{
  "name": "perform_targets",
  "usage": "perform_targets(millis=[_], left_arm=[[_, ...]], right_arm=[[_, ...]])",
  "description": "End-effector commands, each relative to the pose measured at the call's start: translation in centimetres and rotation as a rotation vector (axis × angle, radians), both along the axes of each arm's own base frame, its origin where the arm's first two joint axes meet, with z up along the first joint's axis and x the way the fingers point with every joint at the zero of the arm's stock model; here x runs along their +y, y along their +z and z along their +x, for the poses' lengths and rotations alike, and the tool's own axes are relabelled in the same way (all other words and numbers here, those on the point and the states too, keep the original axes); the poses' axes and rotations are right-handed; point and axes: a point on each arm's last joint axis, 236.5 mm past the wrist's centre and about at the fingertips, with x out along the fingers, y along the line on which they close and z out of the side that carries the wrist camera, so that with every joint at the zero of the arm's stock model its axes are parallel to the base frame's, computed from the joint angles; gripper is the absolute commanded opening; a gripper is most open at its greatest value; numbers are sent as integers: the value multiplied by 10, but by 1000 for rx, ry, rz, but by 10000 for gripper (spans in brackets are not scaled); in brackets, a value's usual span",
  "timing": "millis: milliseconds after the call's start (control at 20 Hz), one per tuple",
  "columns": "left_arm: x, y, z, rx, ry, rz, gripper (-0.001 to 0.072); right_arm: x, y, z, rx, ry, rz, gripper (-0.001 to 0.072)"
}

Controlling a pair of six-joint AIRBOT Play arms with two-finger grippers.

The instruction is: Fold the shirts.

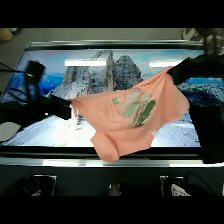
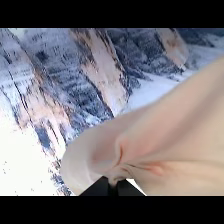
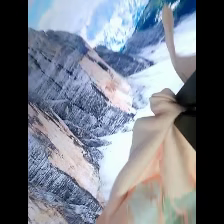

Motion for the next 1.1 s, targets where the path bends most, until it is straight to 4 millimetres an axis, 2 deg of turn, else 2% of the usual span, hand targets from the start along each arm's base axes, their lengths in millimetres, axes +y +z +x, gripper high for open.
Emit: perform_targets(millis=[0,50,100,150,250,300,400,450,500,600,700,750,850,950,1050], left_arm=[[-10,-74,3,129,11,15,27],[-12,-80,4,140,11,15,28],[-12,-82,6,138,6,22,28],[-11,-81,7,128,-3,34,27],[-5,-78,9,124,-5,48,28],[0,-79,9,130,6,59,28],[12,-83,9,149,27,86,28],[19,-85,9,159,39,102,28],[24,-87,9,171,49,109,28],[28,-90,6,190,54,123,28],[28,-91,5,195,54,124,28],[27,-91,5,195,54,124,29],[27,-91,4,197,53,125,28],[28,-92,3,202,53,127,28],[28,-93,2,205,53,129,28]], right_arm=[[39,-81,48,246,-39,329,22],[48,-92,47,299,-22,378,44],[55,-101,39,360,9,400,308],[59,-105,25,415,55,396,720],[49,-121,-18,528,167,256,663],[31,-136,-45,620,186,127,598],[-3,-157,-81,745,127,-96,581],[-4,-164,-97,758,118,-146,569],[5,-174,-115,752,121,-151,569],[19,-215,-155,779,60,-134,573],[39,-256,-193,869,-63,10,573],[54,-268,-200,890,-109,109,573],[76,-282,-199,902,-213,286,573],[73,-297,-200,902,-290,316,573],[70,-301,-195,883,-322,320,571]])
